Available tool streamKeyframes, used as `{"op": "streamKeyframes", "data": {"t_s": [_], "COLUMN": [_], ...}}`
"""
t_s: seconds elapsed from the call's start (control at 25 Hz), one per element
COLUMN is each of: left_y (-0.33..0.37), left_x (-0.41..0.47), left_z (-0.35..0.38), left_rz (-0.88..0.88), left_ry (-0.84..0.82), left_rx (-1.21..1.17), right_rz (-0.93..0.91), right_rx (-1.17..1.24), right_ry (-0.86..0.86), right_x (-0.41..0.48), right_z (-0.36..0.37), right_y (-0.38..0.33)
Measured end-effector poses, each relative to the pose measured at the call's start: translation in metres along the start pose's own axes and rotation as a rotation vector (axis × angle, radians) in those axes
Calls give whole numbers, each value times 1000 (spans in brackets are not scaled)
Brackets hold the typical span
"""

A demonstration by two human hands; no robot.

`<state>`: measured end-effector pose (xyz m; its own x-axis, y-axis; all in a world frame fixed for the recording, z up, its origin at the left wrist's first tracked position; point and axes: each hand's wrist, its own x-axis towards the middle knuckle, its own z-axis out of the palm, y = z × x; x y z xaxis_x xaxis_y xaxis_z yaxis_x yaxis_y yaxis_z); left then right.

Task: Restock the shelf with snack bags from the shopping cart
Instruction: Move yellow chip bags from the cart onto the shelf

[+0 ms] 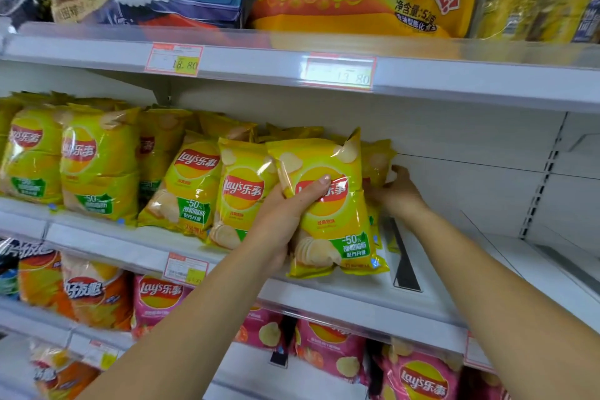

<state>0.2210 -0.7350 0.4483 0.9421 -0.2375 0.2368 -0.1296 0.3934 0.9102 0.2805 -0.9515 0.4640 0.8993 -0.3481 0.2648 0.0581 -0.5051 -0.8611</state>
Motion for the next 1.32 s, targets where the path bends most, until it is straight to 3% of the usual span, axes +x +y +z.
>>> {"op": "streamKeyframes", "data": {"t_s": [0.08, 0.16, 0.32, 0.4, 0.6, 0.88, 1.04, 1.32], "left_y": [-3, -6, -17, -23, -33, -37, -43, -48], "left_x": [17, 34, 60, 61, 54, 47, 41, 36], "left_z": [9, 21, 29, 23, 7, 2, -1, -7], "left_rz": [37, 59, 119, 227, 230, 252, 281, 257], "left_ry": [-4, -21, 38, 51, -198, -193, -209, -228], "left_rx": [82, 198, 741, 864, 930, 868, 872, 811], "right_rz": [-67, -90, -38, 4, 26, 53, 193, 195], "right_rx": [85, 246, 144, 96, 51, 43, 259, 361], "right_ry": [205, 253, 51, -36, -102, -8, -91, -116], "right_x": [-11, -22, -39, -43, -44, -40, -49, -40], "right_z": [-8, -11, -6, 0, 14, 11, 17, 30], "right_y": [-4, -9, -8, -4, -4, -2, 4, 13]}}
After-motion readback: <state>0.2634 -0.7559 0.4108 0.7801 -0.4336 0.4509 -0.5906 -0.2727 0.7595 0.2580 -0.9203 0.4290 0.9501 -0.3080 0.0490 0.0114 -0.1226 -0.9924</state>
